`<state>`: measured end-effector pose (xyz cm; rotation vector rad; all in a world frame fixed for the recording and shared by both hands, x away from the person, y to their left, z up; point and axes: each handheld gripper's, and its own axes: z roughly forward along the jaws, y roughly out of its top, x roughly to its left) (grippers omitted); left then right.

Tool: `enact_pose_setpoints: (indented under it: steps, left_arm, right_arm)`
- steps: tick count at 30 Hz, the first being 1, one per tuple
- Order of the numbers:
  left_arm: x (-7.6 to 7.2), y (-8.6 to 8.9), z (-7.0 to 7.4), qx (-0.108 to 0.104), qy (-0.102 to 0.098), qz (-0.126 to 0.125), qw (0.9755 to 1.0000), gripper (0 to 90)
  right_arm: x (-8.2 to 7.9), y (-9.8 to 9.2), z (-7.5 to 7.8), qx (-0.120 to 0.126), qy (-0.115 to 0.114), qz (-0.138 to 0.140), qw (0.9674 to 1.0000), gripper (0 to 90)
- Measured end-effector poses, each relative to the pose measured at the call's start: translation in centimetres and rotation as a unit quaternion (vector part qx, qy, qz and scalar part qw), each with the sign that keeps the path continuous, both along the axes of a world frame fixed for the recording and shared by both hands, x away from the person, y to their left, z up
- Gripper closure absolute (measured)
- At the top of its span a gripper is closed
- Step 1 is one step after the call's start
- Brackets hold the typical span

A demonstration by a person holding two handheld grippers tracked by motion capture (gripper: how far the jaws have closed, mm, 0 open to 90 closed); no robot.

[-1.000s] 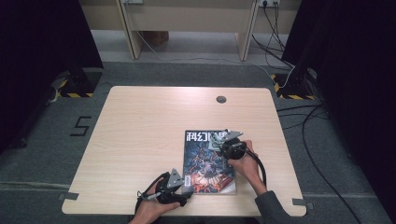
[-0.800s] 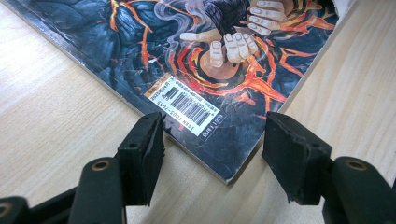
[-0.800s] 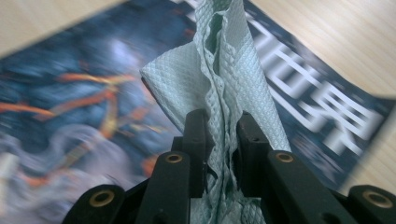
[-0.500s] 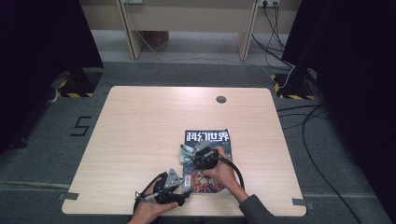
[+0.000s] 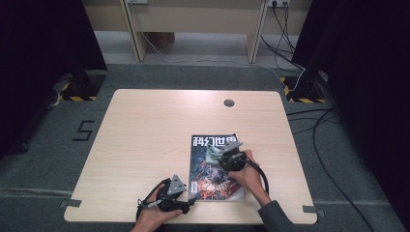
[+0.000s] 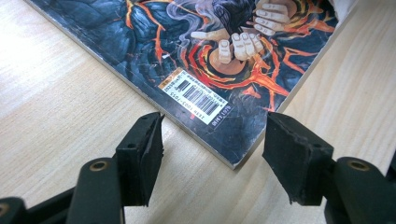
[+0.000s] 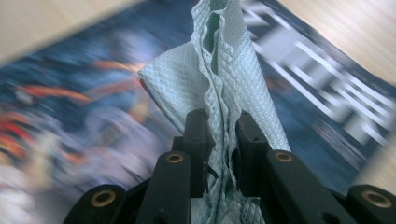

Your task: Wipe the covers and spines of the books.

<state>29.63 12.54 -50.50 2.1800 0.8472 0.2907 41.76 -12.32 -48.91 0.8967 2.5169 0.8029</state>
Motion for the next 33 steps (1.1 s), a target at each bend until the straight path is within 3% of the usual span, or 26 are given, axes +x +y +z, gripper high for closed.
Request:
enact_pose_setpoints:
  steps: [2,3,8,11,17,18,20,21,25,30,33]
  left_arm:
    - [0.0,0.0,0.0,-0.002,0.0,0.001,1.0,36.5]
    - [0.0,0.1,0.0,0.0,0.001,0.003,1.0,36.1]
    - [0.1,0.2,0.0,0.001,0.003,0.005,1.0,34.2]
    - [0.0,0.3,0.0,0.002,0.007,0.003,1.0,30.9]
    - [0.0,0.4,0.0,0.003,0.008,0.008,0.9999,28.1]
    - [0.1,0.5,0.1,0.002,0.007,0.009,0.9999,27.8]
    - [0.1,0.5,0.0,0.004,0.008,0.009,0.9999,27.6]
    - [0.0,0.6,0.0,0.007,0.008,0.008,0.9999,27.2]
    - [0.0,0.8,0.1,0.009,0.006,0.011,0.9999,27.0]
    - [0.0,1.0,0.2,0.008,0.007,0.013,0.9998,26.9]
    - [0.0,1.1,0.1,0.012,0.009,0.013,0.9998,26.9]
  right_arm:
    - [0.1,-1.0,0.1,0.0,0.0,-0.011,0.9999,78.5]
    - [0.4,-2.7,0.1,0.006,0.002,-0.032,0.9995,78.6]
    - [0.3,-3.9,0.1,0.012,0.007,-0.048,0.9987,78.5]
    - [0.0,-3.1,0.2,-0.01,-0.004,-0.039,0.9992,77.6]
    - [-0.5,-0.7,0.1,-0.009,-0.001,-0.006,0.9999,77.5]
    - [-1.0,1.0,0.0,-0.007,-0.003,0.016,0.9998,77.5]
    - [-1.3,1.8,0.0,-0.003,0.002,0.024,0.9997,77.3]
    - [-1.8,3.3,-0.1,-0.001,0.001,0.044,0.999,77.3]
    - [-3.0,5.5,-0.1,0.004,0.005,0.079,0.9968,77.3]
    - [-3.8,6.4,-0.1,0.009,0.009,0.099,0.995,76.9]
    - [-3.8,6.0,-0.1,0.017,0.015,0.095,0.9952,78.2]
